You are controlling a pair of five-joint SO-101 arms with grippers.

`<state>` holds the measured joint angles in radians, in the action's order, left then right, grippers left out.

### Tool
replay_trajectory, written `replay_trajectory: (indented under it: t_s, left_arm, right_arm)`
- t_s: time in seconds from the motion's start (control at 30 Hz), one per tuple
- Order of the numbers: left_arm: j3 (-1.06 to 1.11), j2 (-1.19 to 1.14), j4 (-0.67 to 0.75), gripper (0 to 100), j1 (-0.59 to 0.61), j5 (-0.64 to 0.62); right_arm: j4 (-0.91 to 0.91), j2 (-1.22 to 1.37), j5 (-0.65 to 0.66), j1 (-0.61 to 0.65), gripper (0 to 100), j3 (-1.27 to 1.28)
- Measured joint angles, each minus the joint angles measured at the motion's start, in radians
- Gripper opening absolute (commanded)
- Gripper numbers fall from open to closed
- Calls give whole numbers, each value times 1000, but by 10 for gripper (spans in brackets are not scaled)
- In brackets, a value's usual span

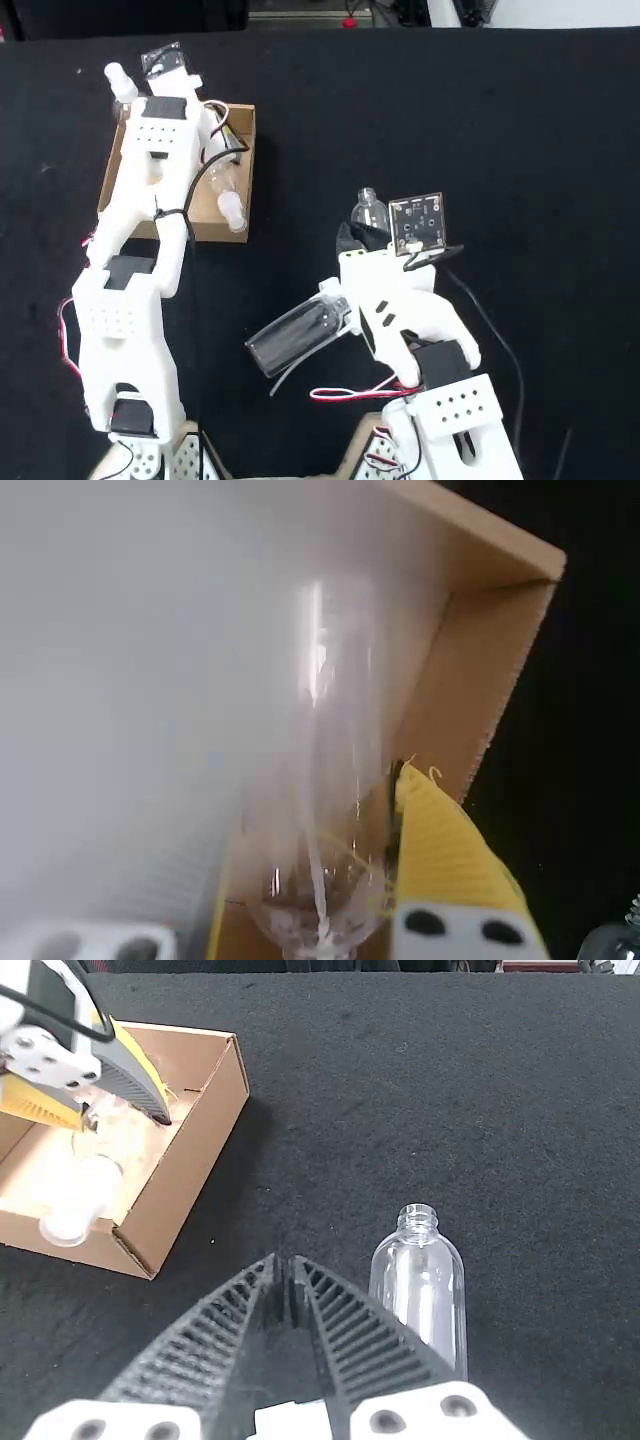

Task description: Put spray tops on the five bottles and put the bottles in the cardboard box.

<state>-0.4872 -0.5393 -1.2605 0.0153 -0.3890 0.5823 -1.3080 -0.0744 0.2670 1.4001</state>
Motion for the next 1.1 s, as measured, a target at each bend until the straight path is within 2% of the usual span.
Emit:
replay_trajectory:
  t_s: [0.37, 0.67, 1.0, 1.1]
  left_arm:
    - [-164, 0, -130, 143, -3, 8]
    - [-186, 0, -175, 142, -3, 8]
    - [-334, 0, -330, 142, -40, 11]
    - [-371, 0, -374, 142, -40, 52]
  right_arm:
    - [0, 0, 0, 0, 12, 0]
    - [0, 0, 0, 0, 12, 0]
    - [0, 0, 0, 0, 12, 0]
    - [0, 0, 0, 0, 12, 0]
